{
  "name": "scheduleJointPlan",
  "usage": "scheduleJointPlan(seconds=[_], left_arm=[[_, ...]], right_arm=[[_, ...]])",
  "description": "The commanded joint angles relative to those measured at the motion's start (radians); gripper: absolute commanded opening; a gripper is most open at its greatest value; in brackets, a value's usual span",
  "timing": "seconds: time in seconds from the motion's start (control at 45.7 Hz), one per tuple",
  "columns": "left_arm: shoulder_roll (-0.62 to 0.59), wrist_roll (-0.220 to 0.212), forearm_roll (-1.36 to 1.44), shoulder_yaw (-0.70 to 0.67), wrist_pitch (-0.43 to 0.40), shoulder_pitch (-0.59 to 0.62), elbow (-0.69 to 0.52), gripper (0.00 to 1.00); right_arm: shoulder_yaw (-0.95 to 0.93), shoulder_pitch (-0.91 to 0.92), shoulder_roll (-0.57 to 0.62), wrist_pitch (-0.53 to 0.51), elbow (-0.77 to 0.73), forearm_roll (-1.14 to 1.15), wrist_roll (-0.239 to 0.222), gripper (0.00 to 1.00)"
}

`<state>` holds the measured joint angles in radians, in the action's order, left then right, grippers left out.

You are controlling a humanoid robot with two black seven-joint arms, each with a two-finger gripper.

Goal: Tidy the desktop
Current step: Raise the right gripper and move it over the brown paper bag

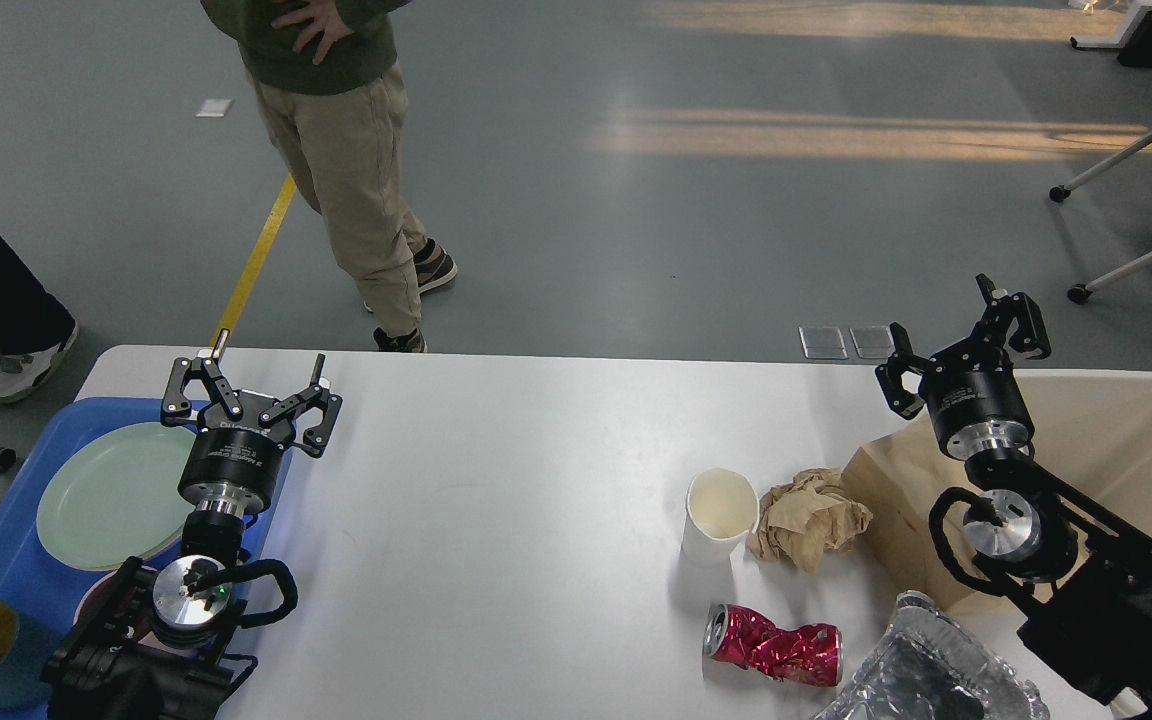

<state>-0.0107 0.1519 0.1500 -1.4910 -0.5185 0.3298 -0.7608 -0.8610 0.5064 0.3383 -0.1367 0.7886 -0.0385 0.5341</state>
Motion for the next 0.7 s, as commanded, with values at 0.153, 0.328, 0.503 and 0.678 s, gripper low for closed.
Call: scheduleJointPlan(seconds=[0.153,0.328,0.503,0.678], left_arm=[[0.0,0.0,0.0,0.0,0.0,0.0,0.0,0.96],[0.0,0.0,0.0,0.0,0.0,0.0,0.0,0.96],[0.0,0.0,0.0,0.0,0.0,0.0,0.0,0.96],[0.0,0.0,-0.001,0.0,0.0,0.0,0.0,0.96]], right_arm=[[0.106,0.038,0.014,-0.015,-0.002,0.072,0.0,1.0],[0.514,0.245,0.169,-0.026,0.009,0.069,0.0,1.0],[0.977,0.532,0.192,-0.037,-0.008,0.068,-0.002,1.0],[1.629,0.921,0.147,-0.112,0.018,0.068,-0.002,1.0]])
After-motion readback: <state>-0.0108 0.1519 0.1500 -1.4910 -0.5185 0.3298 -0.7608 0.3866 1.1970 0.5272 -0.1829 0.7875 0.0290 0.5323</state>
